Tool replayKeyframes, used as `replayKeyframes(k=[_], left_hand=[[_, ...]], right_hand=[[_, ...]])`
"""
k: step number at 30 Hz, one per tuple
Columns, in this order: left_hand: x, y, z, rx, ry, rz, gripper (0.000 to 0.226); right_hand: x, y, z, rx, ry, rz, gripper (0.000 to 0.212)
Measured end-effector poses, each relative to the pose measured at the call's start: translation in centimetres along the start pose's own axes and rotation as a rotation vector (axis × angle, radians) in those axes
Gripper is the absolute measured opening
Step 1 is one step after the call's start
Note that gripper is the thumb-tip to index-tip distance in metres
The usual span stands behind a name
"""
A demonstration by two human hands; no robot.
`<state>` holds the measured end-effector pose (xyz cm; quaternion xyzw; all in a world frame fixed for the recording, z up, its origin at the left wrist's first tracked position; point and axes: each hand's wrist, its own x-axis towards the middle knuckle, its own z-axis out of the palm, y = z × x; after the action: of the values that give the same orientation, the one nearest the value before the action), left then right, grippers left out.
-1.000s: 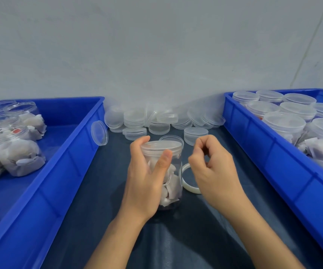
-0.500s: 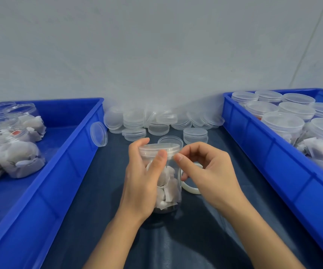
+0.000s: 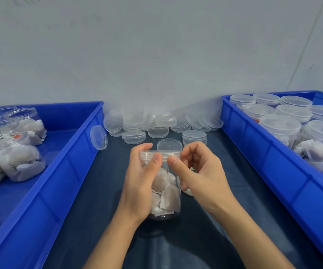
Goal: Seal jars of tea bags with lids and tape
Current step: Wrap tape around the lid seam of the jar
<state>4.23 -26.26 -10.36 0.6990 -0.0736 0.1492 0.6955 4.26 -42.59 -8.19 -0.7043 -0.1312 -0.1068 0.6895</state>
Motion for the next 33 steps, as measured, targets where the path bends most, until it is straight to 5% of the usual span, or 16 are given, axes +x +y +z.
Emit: replayKeyframes(k=[6,11,23,33], left_hand=[[-0.1,-0.1,0.1,-0.090,-0.062,-0.028,0.054],[-0.1,0.0,0.4,-0.072,-0.106,-0.072,0.054],[-0.2,-0.6,0.6,-0.107,-0.096,-0.045,0.060],[-0.2,-0.7,0.5,-0.116,-0.129,0.018,0.056]], right_hand=[[0.0,0.4,0.0,0.020,-0.084,0.161,0.055],[-0.4,-0.1,-0.1,0.109,-0.247,0.148,0.048],[-0.2,-0.1,0.1,0.209,-0.150,0.138,0.033],[-0.1,-0.2,-0.7,0.125,-0.197,0.080,0.043]])
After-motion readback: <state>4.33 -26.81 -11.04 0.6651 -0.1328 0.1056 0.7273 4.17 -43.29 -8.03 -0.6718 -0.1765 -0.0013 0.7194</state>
